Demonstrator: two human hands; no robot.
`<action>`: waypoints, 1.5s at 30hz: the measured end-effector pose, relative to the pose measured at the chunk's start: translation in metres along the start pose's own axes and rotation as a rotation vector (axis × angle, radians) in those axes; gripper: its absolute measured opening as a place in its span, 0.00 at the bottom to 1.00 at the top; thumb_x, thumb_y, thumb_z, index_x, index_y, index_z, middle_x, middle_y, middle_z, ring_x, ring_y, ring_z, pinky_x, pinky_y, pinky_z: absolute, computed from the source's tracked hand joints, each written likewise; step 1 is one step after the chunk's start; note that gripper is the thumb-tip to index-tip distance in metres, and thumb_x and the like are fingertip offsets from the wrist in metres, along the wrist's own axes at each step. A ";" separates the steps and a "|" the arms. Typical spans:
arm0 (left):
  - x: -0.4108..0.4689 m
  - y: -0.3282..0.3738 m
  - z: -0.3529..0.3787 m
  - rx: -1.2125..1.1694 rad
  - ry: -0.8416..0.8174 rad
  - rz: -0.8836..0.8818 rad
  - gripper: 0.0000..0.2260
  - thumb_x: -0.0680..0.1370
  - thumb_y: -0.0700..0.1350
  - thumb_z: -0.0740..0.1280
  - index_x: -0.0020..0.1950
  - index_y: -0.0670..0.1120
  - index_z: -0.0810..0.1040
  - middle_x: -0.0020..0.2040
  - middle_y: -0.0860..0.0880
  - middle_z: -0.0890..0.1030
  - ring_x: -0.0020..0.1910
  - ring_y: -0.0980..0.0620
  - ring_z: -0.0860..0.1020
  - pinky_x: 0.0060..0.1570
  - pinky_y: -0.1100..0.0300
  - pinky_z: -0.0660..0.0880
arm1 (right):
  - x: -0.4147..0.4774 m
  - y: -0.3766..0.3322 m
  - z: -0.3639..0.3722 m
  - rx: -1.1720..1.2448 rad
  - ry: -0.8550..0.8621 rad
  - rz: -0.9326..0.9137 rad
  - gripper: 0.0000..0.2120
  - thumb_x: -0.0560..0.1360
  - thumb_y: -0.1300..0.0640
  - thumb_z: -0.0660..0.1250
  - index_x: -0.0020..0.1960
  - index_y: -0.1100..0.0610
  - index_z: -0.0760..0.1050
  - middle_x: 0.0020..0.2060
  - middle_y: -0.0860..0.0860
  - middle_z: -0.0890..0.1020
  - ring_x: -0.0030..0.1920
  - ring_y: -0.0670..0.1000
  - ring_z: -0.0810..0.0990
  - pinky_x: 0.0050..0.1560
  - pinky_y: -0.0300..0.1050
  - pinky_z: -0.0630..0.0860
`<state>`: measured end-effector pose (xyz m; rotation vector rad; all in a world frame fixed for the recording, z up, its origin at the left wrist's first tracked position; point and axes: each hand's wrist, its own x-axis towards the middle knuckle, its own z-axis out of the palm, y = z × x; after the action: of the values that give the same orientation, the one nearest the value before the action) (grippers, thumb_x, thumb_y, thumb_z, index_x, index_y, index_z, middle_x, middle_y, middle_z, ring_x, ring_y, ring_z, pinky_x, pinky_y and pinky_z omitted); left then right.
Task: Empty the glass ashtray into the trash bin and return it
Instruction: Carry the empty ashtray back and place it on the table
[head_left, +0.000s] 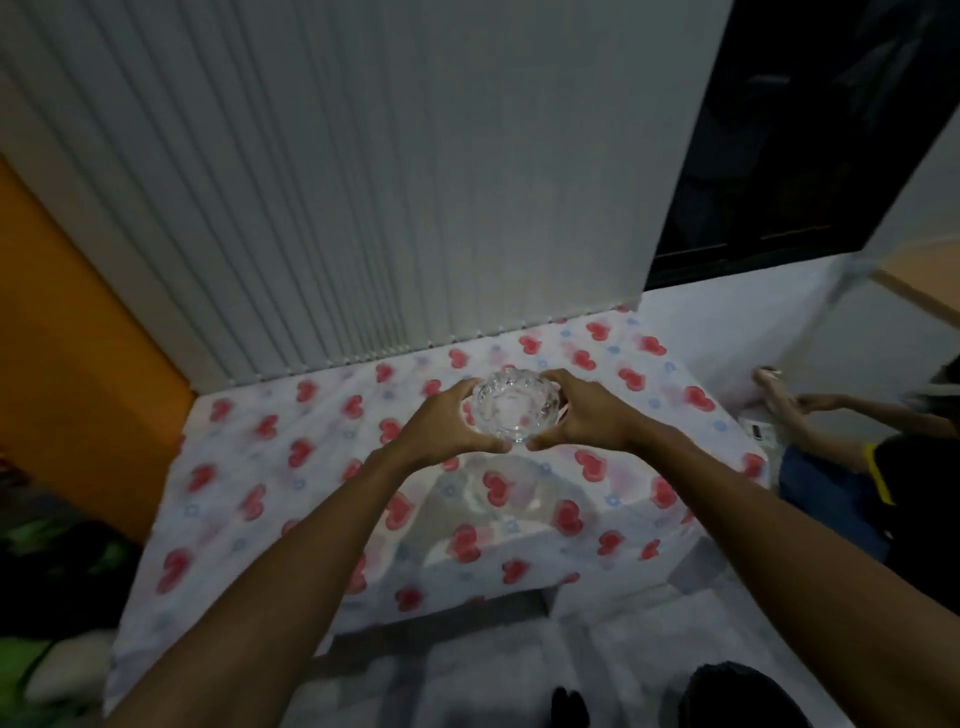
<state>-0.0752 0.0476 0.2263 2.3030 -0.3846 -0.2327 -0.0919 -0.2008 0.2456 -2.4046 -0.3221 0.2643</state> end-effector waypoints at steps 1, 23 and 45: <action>0.006 -0.007 -0.003 -0.012 0.022 -0.015 0.47 0.63 0.62 0.84 0.78 0.52 0.69 0.70 0.56 0.76 0.67 0.54 0.75 0.59 0.66 0.71 | 0.018 0.003 0.002 0.003 -0.024 -0.016 0.44 0.70 0.46 0.83 0.78 0.52 0.63 0.69 0.48 0.74 0.62 0.47 0.73 0.60 0.38 0.73; 0.125 -0.135 0.052 -0.083 0.156 -0.272 0.42 0.61 0.54 0.86 0.72 0.53 0.73 0.63 0.58 0.80 0.62 0.56 0.79 0.62 0.55 0.80 | 0.213 0.106 0.069 0.050 -0.260 -0.073 0.46 0.64 0.52 0.87 0.75 0.53 0.67 0.67 0.51 0.80 0.63 0.52 0.79 0.65 0.52 0.79; 0.140 -0.210 0.141 0.276 0.163 -0.296 0.53 0.58 0.66 0.83 0.77 0.44 0.71 0.81 0.39 0.65 0.82 0.37 0.59 0.73 0.35 0.60 | 0.219 0.189 0.147 -0.257 -0.180 -0.024 0.56 0.58 0.34 0.84 0.77 0.56 0.66 0.75 0.59 0.67 0.76 0.63 0.64 0.73 0.65 0.67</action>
<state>0.0589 0.0415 -0.0295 2.6263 0.0118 -0.1421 0.1052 -0.1837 -0.0111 -2.6330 -0.4932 0.4545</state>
